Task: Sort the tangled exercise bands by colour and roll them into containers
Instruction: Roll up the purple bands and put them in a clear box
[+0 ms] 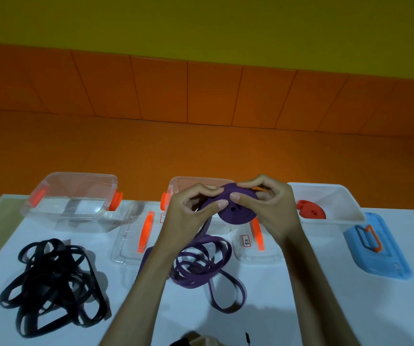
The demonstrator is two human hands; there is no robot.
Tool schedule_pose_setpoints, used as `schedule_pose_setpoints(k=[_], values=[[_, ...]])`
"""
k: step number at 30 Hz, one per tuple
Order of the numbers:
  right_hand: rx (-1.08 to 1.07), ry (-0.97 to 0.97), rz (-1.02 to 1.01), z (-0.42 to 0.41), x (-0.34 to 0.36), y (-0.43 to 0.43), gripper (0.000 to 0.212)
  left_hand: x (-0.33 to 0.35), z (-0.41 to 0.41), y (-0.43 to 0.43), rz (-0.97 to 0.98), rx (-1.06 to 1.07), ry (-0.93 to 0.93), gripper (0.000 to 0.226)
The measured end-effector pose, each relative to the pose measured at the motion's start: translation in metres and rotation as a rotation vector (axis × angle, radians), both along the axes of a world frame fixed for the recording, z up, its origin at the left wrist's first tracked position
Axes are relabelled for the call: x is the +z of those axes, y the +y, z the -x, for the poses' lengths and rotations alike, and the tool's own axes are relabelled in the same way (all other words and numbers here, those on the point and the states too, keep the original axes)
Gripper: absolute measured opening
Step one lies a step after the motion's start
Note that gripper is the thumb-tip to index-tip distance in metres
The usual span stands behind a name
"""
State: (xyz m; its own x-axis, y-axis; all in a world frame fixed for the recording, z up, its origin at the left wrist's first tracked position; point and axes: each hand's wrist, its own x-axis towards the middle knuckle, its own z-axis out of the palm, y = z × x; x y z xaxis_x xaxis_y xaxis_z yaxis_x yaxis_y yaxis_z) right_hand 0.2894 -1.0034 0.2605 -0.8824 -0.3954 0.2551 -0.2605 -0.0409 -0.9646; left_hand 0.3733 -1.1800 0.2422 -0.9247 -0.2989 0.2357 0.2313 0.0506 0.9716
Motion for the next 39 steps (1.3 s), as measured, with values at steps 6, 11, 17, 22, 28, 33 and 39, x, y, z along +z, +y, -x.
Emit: schedule_pose_setpoints(k=[6,11,17,22,28,33,39], values=[[0.043,0.017,-0.080,-0.002,0.002,0.004,0.029,0.009,-0.002,-0.003,0.011,-0.002,0.040,0.028],[0.019,0.021,-0.060,-0.002,0.014,0.012,0.026,0.010,-0.002,0.004,0.048,0.035,0.049,0.021],[0.068,0.003,0.057,-0.008,0.015,0.019,0.023,0.018,-0.009,0.003,0.067,-0.016,0.064,0.034],[0.000,0.016,0.100,-0.012,0.018,0.030,0.027,0.023,-0.015,0.026,0.052,0.049,0.078,0.024],[0.075,-0.011,0.090,-0.031,0.019,0.043,0.020,0.035,-0.033,0.036,0.068,0.024,0.068,0.029],[0.004,0.062,0.035,-0.047,0.022,0.061,0.031,0.035,-0.048,0.064,0.120,0.044,0.038,0.021],[0.023,-0.080,0.160,-0.075,0.017,0.081,0.015,0.040,-0.067,0.074,0.083,-0.001,-0.023,0.030]])
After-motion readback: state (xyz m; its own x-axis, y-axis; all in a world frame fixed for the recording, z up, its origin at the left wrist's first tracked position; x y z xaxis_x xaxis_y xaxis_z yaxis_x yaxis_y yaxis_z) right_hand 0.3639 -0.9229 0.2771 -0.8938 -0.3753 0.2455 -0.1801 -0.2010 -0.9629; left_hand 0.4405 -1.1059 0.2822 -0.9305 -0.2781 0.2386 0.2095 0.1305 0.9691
